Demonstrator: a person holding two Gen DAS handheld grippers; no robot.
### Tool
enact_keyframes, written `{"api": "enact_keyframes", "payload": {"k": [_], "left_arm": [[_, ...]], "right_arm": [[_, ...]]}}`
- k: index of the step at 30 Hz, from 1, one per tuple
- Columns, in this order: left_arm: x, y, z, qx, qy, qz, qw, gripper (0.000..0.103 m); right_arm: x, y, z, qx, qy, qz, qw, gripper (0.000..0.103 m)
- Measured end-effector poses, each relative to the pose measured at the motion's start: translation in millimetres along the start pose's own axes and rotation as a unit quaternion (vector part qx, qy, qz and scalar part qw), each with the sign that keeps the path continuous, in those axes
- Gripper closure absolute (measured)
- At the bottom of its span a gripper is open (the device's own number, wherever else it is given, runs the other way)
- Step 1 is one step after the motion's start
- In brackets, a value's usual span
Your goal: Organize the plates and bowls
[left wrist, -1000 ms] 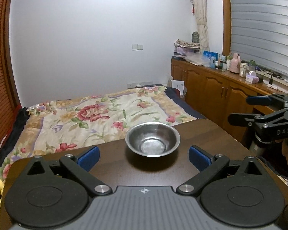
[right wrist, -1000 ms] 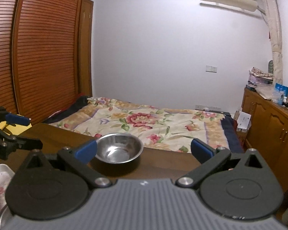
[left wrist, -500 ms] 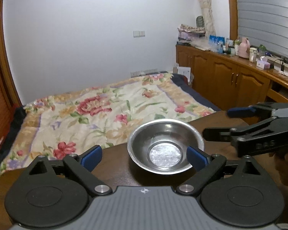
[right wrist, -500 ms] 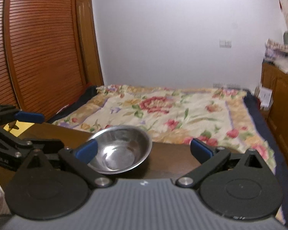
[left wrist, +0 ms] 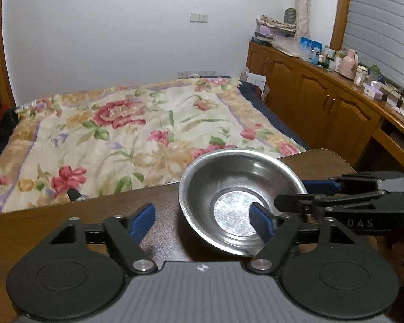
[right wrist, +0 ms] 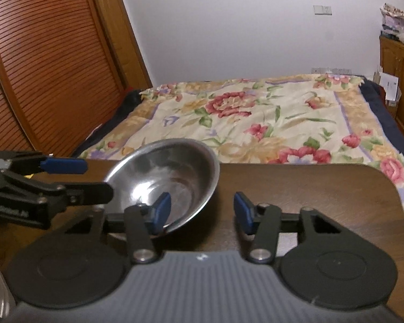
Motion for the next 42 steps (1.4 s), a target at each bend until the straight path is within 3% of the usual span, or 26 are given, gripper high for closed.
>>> {"api": "enact_keyframes", "payload": {"k": [4,10,21,24,25,26,34,42], "left_arm": [[6,-1,-1,-0.009,-0.007,0.004,0.9999,0.033],[12,-6,0,-0.015,-0.021,0.008,0.9996,0.045],[13,-5,6,-0.017,-0.034,0.025,0.9990,0.047],[16,-3,9,-0.015,-0.044,0.029,0.9985,0.061],[17,-2,11,-0.019,-0.049,0.034,0.9980,0.074],[17,-2,12,-0.024,-0.054,0.039,0.9975,0.080],[-8,12,2,-0.019,-0.031,0.050,0.9981,0.081],[-58,36,-12,0.001,0.008,0.058,0.9983,0.081]], "right_arm": [[4,-2,1,0.010,-0.009,-0.011,1.000,0.070],[5,-3,0,0.030,-0.017,-0.012,0.999,0.071],[9,-5,8,0.055,-0.029,-0.020,0.998,0.072],[9,-4,8,0.061,-0.028,-0.019,0.998,0.074],[9,-4,8,0.063,-0.028,-0.019,0.997,0.075],[9,-3,8,0.065,-0.027,-0.020,0.997,0.077],[-2,-1,8,0.085,-0.018,-0.026,0.996,0.082],[-47,-10,-15,0.074,0.021,-0.020,0.997,0.082]]}}
Point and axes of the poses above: each gripper's, at about its wrist camera, not at the fingertips, and x roughly the way its jaws point, y to its right, z to its underside, the point moved 10 cm from there along x, roughly the way its jaws point, and after that the axes turned 10 degrees about -x, right-handed, at the moved point
